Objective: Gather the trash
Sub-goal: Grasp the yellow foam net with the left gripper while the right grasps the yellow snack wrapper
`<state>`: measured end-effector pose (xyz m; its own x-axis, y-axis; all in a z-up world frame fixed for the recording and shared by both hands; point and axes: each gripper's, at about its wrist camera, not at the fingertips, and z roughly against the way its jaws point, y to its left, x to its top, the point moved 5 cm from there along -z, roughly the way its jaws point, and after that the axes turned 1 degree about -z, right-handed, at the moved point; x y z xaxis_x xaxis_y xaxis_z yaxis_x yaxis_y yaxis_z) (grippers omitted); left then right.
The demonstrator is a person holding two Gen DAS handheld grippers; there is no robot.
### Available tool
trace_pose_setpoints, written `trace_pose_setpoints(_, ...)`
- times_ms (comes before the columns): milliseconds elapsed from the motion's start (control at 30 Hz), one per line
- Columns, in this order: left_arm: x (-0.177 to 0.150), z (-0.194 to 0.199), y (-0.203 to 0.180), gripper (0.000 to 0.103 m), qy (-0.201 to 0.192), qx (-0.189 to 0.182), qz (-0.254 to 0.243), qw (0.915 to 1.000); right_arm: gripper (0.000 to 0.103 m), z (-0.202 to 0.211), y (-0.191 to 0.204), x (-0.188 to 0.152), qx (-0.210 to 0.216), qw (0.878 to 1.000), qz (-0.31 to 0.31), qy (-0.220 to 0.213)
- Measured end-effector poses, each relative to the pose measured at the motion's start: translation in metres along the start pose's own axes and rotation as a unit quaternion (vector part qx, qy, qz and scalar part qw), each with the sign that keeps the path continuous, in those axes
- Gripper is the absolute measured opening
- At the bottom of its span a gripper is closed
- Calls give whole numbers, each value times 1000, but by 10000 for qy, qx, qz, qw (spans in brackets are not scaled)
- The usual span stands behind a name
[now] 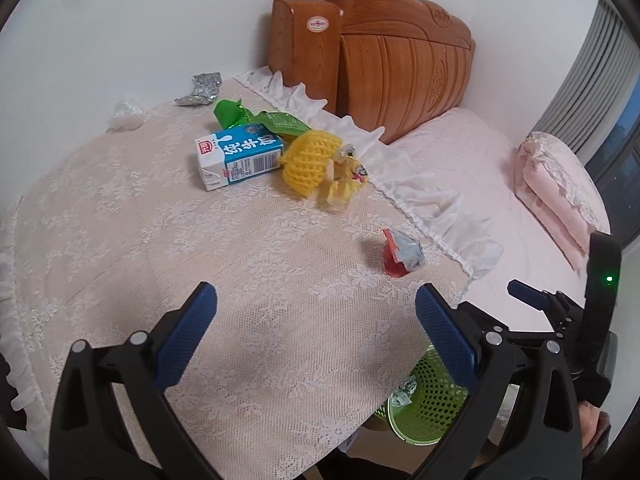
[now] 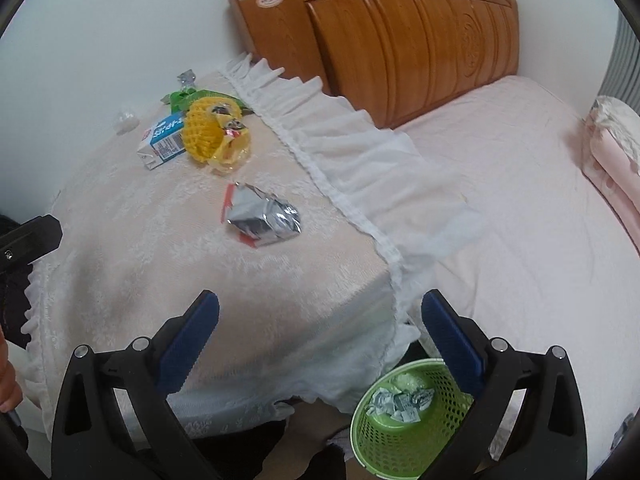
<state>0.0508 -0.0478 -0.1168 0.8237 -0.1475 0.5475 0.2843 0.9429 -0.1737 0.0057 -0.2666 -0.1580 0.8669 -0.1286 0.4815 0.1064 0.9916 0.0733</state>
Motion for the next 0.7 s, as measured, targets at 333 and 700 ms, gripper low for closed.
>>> trace_pose_setpoints(333, 26, -15, 27, 95, -64, 156, 137, 9998, 100, -52, 51, 87, 205, 9981, 541, -200)
trace_pose_setpoints(700, 34, -33, 42, 95, -29, 198, 6, 9998, 24, -112, 85, 119, 500, 9929, 1009, 373)
